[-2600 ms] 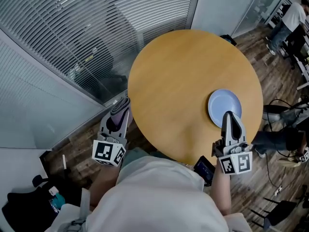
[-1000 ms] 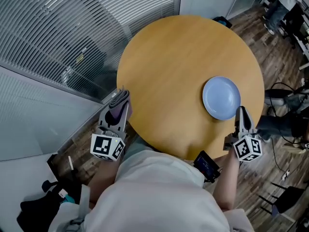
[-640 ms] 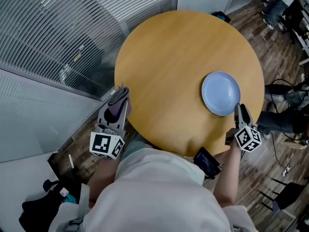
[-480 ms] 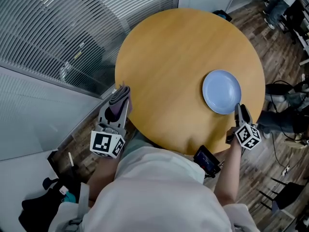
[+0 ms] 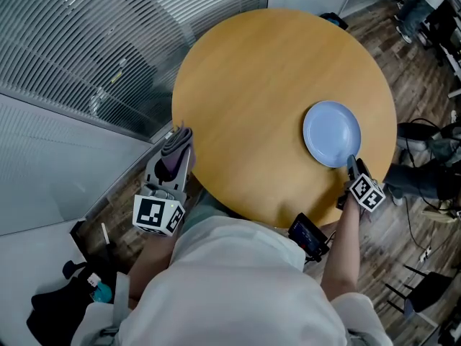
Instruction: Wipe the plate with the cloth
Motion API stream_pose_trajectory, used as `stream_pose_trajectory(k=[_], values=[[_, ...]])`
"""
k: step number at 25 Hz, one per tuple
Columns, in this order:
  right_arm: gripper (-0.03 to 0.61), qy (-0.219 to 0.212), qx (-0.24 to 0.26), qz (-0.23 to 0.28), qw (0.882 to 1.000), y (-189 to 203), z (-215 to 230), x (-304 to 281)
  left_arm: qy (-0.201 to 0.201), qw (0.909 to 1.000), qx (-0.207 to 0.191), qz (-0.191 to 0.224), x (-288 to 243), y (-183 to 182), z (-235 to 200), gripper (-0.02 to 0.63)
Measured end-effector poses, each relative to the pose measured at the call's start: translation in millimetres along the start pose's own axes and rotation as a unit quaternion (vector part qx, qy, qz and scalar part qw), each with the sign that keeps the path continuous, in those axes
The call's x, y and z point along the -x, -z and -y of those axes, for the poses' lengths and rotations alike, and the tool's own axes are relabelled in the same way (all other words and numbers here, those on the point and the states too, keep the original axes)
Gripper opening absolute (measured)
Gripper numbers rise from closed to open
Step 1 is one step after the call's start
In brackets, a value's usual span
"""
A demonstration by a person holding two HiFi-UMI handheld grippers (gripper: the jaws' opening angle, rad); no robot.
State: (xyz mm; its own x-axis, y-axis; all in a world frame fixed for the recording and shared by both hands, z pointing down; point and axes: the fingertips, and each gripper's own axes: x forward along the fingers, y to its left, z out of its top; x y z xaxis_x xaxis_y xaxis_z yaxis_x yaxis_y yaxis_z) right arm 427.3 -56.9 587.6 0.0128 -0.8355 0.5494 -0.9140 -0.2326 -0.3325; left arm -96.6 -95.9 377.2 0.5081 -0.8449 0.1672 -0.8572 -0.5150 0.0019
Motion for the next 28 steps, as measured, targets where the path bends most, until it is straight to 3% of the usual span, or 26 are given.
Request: stream_pose_trajectory(k=[12, 19, 28], values=[[0.194, 0.015, -0.052, -0.04, 0.998, 15.0, 26.6, -29.0, 0.001, 1.0, -0.001, -0.004, -4.8, -0.8, -2.0, 0.084], [0.199, 0.002, -0.101, -0.058, 0.993, 20.5, 31.6, -44.8, 0.005, 1.0, -0.001, -0.005, -8.4, 0.0, 0.2, 0.084], [0.199, -0.017, -0.112, -0.089, 0.99, 23.3, 23.5, -57.4, 0.004, 0.9999, -0.001, -0.011, -8.8, 2.5, -0.6, 0.084]])
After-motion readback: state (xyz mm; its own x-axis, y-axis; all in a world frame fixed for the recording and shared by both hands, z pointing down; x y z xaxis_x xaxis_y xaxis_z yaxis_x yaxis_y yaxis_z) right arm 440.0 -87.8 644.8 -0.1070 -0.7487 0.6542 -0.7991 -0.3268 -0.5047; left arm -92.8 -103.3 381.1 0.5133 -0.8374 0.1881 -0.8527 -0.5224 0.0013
